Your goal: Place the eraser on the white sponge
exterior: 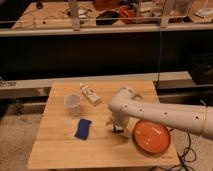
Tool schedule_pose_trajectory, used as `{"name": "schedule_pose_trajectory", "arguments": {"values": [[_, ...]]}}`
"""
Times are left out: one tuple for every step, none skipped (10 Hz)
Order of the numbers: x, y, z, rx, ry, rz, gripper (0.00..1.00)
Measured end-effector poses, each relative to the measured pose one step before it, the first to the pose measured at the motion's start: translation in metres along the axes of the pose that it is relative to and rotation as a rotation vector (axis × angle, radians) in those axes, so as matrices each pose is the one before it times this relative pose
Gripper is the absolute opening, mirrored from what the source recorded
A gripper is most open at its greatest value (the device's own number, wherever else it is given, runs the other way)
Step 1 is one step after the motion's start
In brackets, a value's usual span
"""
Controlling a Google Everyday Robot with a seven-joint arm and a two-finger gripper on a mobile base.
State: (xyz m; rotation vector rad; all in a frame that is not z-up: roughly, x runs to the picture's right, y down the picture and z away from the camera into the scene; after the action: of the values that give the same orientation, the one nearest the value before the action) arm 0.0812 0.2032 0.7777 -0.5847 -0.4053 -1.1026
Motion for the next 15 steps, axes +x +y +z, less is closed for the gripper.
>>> {"name": "schedule_pose_trajectory", "arguments": {"values": [[0.00804,0.01520,0.00290,-0.01891,-0.01276,-0.00396,0.80],[0.00685,0.00971,0.00244,-0.01819,-0.00939,-0.00968,0.80],[0.00707,0.00550,0.00114,-0.01571,-0.00551,-0.01464,0.80],[0.01030,-0.00055,-0.00009,-0.02372,-0.00279,-0.02296,0.80],[0.00906,-0.00694,-0.00179,-0.01557,0.00174,-0.02417,0.80],[0.00628,-0.00717,-0.00213,-0.01749,0.00105,-0.02720,0.80],[0.00829,-0.01170,-0.00544,-0.02170,0.00919,-0.03611,0.80],[0.00367,-0.01227,-0.00801,-0.01870,0.00516,-0.03304,0.80],[0.00303,-0.00970,-0.00565,-0.01813,0.00809,-0.03232,0.80],[0.00261,-0.00953,-0.00474,-0.00872,0.00657,-0.03112,0.80],[0.00307,-0.00843,-0.00005,-0.00071,0.00157,-0.03275,0.80],[0.00397,-0.00211,0.00351,0.00074,-0.00164,-0.01931,0.80],[0.00291,-0.00144,0.00348,0.00450,-0.00236,-0.01301,0.80],[0.00363,-0.00116,0.00601,0.01430,-0.00271,-0.01660,0.80],[0.00206,0.00178,0.00504,0.01345,-0.00088,-0.00925,0.80]]}}
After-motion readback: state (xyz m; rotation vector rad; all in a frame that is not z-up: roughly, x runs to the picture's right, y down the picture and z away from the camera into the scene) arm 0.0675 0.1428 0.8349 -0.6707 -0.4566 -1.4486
